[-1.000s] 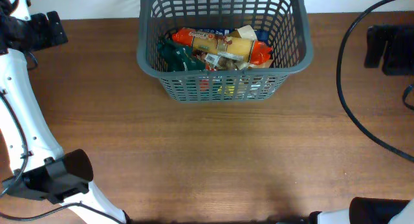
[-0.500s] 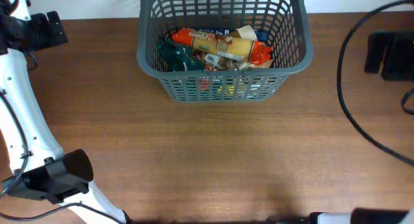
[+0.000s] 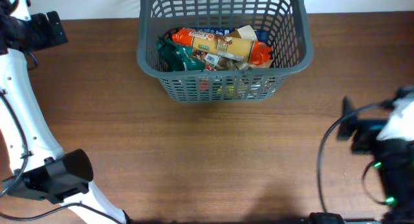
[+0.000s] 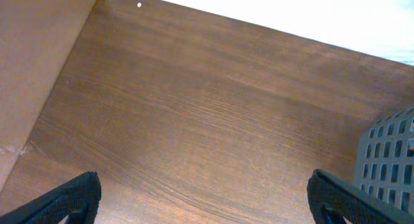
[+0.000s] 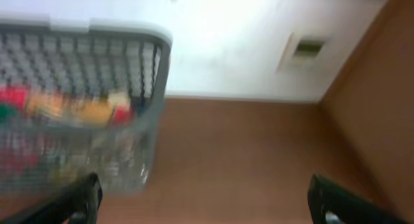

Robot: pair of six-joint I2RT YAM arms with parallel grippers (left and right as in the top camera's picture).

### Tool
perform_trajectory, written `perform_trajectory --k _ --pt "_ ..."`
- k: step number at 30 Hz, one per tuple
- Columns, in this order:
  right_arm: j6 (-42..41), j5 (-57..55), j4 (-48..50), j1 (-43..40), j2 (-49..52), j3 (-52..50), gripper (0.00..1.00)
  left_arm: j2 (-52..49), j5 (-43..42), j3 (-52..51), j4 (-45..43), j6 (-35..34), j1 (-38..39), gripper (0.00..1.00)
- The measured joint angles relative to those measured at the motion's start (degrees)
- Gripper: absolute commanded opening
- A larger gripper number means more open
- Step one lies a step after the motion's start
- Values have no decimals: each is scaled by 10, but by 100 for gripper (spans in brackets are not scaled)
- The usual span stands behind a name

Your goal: Pack container

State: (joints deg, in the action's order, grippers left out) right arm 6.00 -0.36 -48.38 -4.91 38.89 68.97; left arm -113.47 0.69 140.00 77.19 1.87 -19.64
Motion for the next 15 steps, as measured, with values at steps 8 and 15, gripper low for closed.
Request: perform_trajectory --k 8,15 --pt "0 38 97 0 -179 -335 99 0 0 0 0 0 0 99" --pt "0 46 169 0 -292 -500 99 0 0 0 0 0 0 99"
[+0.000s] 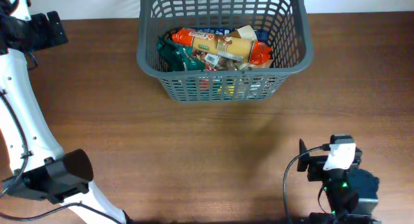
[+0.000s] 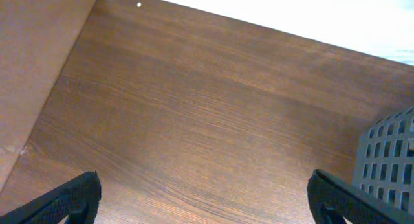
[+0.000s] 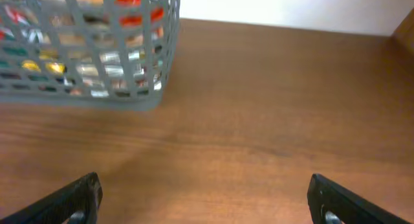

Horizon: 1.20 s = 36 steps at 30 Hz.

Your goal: Pack container

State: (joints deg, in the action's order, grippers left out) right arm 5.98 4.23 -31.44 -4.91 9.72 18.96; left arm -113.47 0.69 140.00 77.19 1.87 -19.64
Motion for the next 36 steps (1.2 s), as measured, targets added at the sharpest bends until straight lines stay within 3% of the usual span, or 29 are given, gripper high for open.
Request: perform_trajectory --k 11,36 --pt "0 0 4 0 -83 -101 99 0 0 0 0 0 0 99" --pt "0 0 11 0 -89 -102 99 0 0 0 0 0 0 99"
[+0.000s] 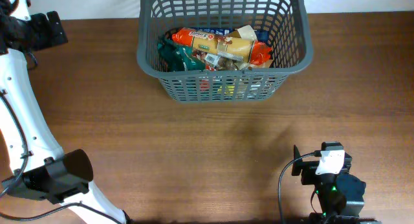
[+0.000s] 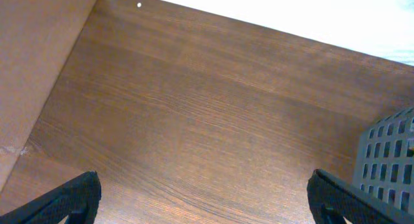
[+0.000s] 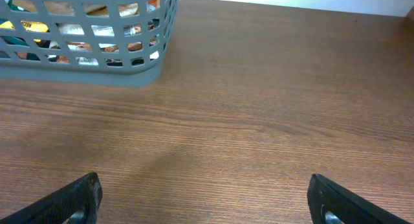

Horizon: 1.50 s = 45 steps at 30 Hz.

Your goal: Pack container

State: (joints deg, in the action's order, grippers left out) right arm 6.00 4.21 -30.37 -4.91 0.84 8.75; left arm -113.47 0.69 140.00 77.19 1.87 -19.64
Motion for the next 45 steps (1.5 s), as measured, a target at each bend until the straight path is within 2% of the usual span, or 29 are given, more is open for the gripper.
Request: perform_trajectory --k 12,15,19,21,26,31,35,39,45 --pt "0 0 0 0 0 0 99 14 0 -22 -1 0 0 99" --pt "0 0 0 0 0 0 99 59 0 -83 -2 0 1 99" --pt "0 0 0 0 0 0 99 175 2 -218 -10 0 14 99" --pt "0 0 0 0 0 0 99 256 7 -305 -54 0 32 99" --pt "0 0 1 0 0 0 99 437 24 -522 -230 0 104 99" --pt "0 0 2 0 0 -1 99 566 28 -735 -435 0 180 99" --pt "0 0 2 0 0 -1 99 670 28 -887 -565 0 208 99" --pt "0 0 2 0 0 -1 99 786 30 -1011 -637 0 211 99" --pt "0 0 2 0 0 -1 99 925 30 -1162 -671 0 211 99"
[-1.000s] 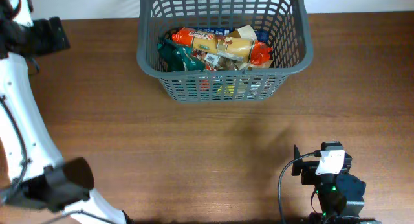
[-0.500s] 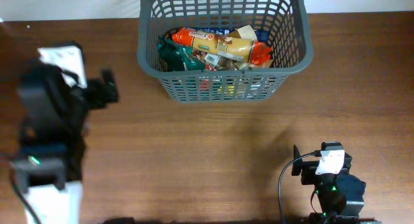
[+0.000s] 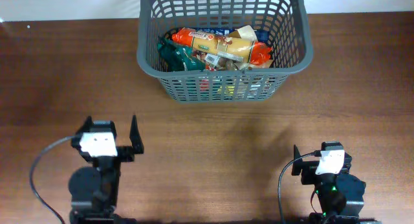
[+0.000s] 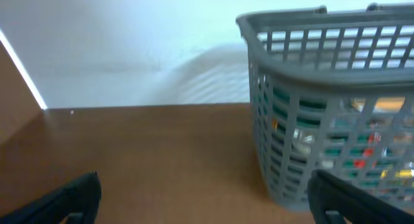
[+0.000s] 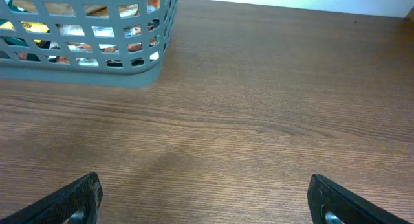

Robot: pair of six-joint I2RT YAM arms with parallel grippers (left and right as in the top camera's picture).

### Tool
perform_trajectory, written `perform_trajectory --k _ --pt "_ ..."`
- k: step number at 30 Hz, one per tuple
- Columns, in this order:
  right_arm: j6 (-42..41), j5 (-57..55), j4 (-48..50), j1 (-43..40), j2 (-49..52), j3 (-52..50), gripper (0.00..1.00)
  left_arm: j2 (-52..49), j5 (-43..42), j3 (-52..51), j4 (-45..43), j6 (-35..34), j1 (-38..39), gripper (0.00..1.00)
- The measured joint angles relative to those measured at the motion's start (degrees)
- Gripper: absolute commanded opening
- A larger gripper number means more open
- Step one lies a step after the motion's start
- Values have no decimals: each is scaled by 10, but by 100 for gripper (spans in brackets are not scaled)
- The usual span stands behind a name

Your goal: Pack container

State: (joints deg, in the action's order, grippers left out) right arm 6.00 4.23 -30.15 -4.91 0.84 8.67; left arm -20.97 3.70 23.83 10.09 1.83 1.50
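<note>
A grey mesh basket [image 3: 220,89] stands at the far middle of the brown table, holding an orange packet [image 3: 223,46], a green packet [image 3: 176,56] and other wrapped items. Through its wall [image 4: 323,153] the left wrist view shows coloured wrappers; its near corner [image 5: 145,68] shows in the right wrist view. My left gripper [image 3: 111,130] sits near the front left, open and empty, facing the basket. My right gripper [image 3: 322,154] sits near the front right, also open and empty. Only bare wood lies between the fingers of the left gripper [image 4: 207,201] and of the right gripper [image 5: 207,201].
A white wall [image 4: 129,43] rises behind the table's far edge. Black cables loop beside each arm base, one at the front left [image 3: 39,166] and one at the front right [image 3: 283,185]. Bare wood [image 3: 213,159] lies between the two arms.
My left arm was stretched toward the far left corner; now it is folded at the front left, with its camera facing the basket. The right arm and basket are unchanged.
At first the left arm reached to the far left corner and the right arm was blurred at the right edge. Then the right arm was folded at the front right and stayed there. Now the left arm is folded at the front left too. The basket kept its place.
</note>
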Motion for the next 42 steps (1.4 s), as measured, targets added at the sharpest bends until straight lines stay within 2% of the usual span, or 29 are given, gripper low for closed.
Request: perform_trajectory --k 8,18,42 --pt "0 0 0 0 0 0 99 92 0 -104 -37 0 0 99" --pt "0 0 0 0 0 0 99 198 0 -200 -39 0 -1 99" --pt "0 0 0 0 0 0 99 201 0 -213 -30 0 -24 99"
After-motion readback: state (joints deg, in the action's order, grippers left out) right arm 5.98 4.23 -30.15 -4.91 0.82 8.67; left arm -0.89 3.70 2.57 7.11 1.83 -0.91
